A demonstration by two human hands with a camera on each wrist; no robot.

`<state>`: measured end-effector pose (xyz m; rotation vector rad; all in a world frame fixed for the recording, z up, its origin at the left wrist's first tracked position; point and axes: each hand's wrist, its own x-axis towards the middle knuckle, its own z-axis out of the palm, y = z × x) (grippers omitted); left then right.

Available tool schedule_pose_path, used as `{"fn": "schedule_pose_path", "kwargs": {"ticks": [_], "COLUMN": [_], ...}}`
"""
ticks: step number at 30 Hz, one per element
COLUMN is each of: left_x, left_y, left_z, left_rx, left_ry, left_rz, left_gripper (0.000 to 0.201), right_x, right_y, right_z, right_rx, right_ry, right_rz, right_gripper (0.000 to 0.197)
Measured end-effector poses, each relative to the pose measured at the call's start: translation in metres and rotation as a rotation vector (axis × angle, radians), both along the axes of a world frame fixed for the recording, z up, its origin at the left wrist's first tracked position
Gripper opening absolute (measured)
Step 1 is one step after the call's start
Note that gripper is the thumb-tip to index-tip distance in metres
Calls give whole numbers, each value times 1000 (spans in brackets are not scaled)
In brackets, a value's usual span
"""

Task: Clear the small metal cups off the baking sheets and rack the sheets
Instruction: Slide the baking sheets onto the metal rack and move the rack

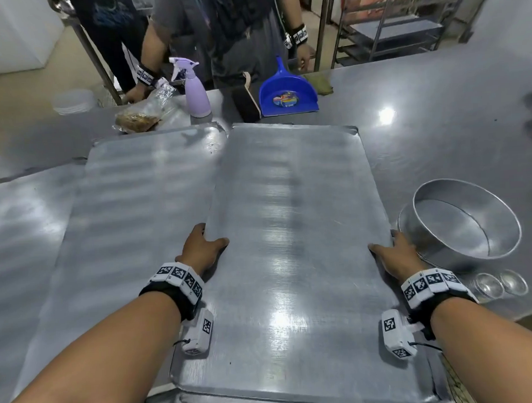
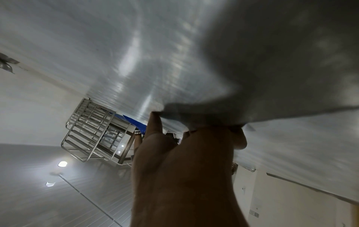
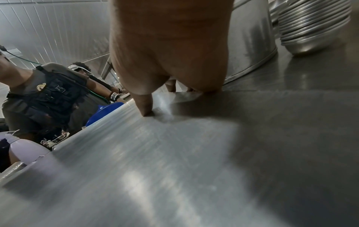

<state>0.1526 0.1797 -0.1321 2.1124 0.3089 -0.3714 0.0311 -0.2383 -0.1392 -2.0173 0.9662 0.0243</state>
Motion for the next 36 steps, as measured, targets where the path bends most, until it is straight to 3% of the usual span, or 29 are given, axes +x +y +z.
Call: {"fn": "schedule_pose_path", "kwargs": {"ticks": [2,9,19,24,31,36], "left_x": [0,-13,-18,-18,-15,-35], "left_y": [0,-7,-2,0,8,15], "left_z": [-1,9,9,11,11,19], "left_rx": [2,66,31,53,88,129], "left_ry": [12,-25,-19,-7,0,-17], "left_rz": [-3,-6,-47,-99,-230,-264], "left_gripper": [70,76,73,61,82,64], "right_x": [1,4,2,1,-17,-45], "right_y": [-3,-8,-9,-7,2,13], "right_z": [-3,-5,-2,0,14,23], "right_rx": [-8,29,-14,-55,-90,-102], "right_ry": [-16,-85,-103,-81,-26,27], "right_rz": [21,24,58,72,92,76], "right_gripper": [57,47,44,41,49,44]}}
